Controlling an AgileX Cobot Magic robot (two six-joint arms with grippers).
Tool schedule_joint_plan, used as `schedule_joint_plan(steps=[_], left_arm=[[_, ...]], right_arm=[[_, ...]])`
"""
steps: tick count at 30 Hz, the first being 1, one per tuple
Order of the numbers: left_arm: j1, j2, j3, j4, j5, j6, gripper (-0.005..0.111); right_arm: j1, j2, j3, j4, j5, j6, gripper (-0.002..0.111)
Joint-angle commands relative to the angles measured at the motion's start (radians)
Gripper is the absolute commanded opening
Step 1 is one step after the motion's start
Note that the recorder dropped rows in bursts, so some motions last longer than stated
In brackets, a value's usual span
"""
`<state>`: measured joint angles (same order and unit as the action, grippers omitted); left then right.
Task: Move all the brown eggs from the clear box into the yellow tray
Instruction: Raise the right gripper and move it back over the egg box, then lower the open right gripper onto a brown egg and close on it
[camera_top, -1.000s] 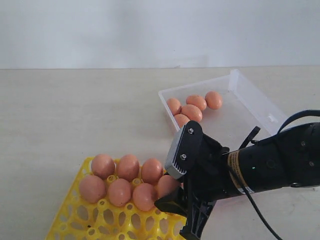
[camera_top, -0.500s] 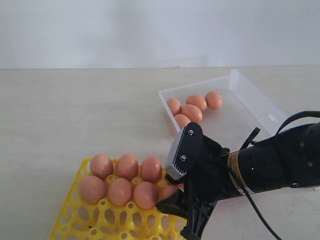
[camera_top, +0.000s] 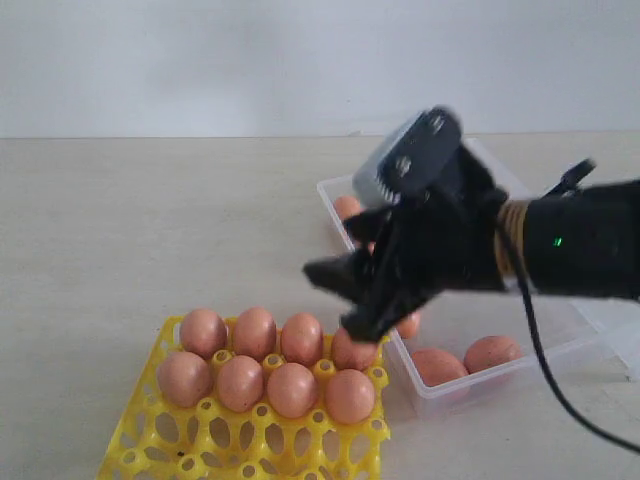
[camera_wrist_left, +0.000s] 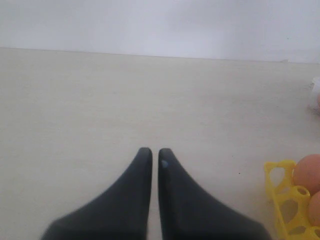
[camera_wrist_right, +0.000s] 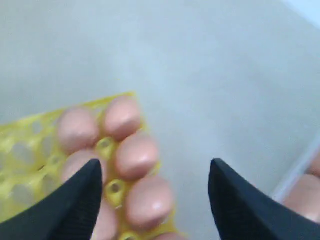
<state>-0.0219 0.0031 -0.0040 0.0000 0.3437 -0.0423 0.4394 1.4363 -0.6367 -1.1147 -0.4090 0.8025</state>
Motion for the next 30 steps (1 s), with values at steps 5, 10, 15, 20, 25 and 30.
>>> schedule_joint_plan(steps=[5, 10, 15, 20, 25, 30], left_arm=[[-0.001, -0.003, 0.004, 0.0, -0.006, 0.004, 0.004], [-0.001, -0.003, 0.004, 0.0, -0.006, 0.004, 0.004], [-0.001, -0.003, 0.004, 0.0, -0.006, 0.004, 0.004], [-0.001, -0.003, 0.004, 0.0, -0.006, 0.004, 0.004], [-0.001, -0.003, 0.004, 0.0, -0.006, 0.004, 0.004], [-0.001, -0.003, 0.004, 0.0, -0.006, 0.004, 0.004]], right_arm=[[-0.013, -0.026, -0.463, 0.342, 1.128, -0.201, 0.055], [-0.115, 0.256, -0.761, 0.693, 1.319, -0.534, 0.055], [-0.175, 0.495, -0.999, 1.137, 1.63, -0.779, 0.055], [-0.179, 0.593, -1.034, 1.307, 1.63, -0.88, 0.055], [-0.18, 0.601, -1.034, 1.251, 1.594, -0.884, 0.055], [-0.18, 0.601, -1.012, 1.26, 1.529, -0.856, 0.055]])
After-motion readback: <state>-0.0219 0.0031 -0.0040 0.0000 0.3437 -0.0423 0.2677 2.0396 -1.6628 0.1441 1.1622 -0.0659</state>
